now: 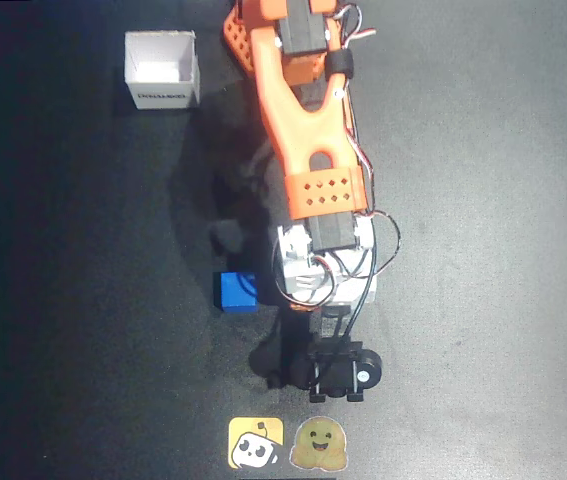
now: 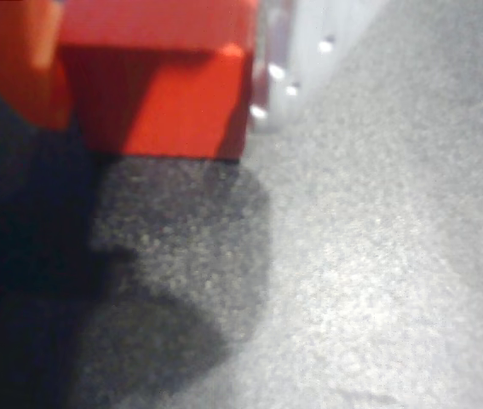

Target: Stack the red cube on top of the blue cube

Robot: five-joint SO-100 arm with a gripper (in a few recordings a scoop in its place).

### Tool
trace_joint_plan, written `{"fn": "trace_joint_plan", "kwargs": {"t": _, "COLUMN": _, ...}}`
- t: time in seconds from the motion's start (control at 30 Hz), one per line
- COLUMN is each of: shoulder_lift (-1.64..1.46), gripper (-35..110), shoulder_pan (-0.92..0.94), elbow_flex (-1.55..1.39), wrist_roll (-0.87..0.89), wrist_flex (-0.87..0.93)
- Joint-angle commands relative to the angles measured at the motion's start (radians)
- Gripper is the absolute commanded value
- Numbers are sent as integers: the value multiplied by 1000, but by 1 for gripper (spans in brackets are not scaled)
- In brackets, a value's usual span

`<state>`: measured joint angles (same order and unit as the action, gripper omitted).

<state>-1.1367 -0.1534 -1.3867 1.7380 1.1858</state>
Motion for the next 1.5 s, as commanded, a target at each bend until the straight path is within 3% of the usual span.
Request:
{"fn": "trace_joint_plan", "kwargs": {"t": 0.0, "shoulder_lift": -12, "gripper": 0, "shoulder_pan": 17, "elbow_flex": 57, "wrist_roll": -11, "wrist_flex": 52}}
{"fn": "trace_joint_plan", "kwargs": {"t": 0.4, "shoulder_lift": -153, "gripper": 0, "shoulder_pan": 138, "elbow_flex": 166, "wrist_roll": -46, "wrist_flex": 241}}
{"fn": "trace_joint_plan", "kwargs": {"t": 1.0, "shoulder_lift": -181, "gripper": 0, "shoulder_pan": 275, "elbow_flex": 169, "wrist_roll": -120, "wrist_flex": 230}}
{"fn": "trace_joint_plan", "kwargs": {"t": 1.47, "shoulder_lift": -138, "gripper": 0, "shoulder_pan": 279, "elbow_flex": 161, "wrist_roll": -107, "wrist_flex": 236}}
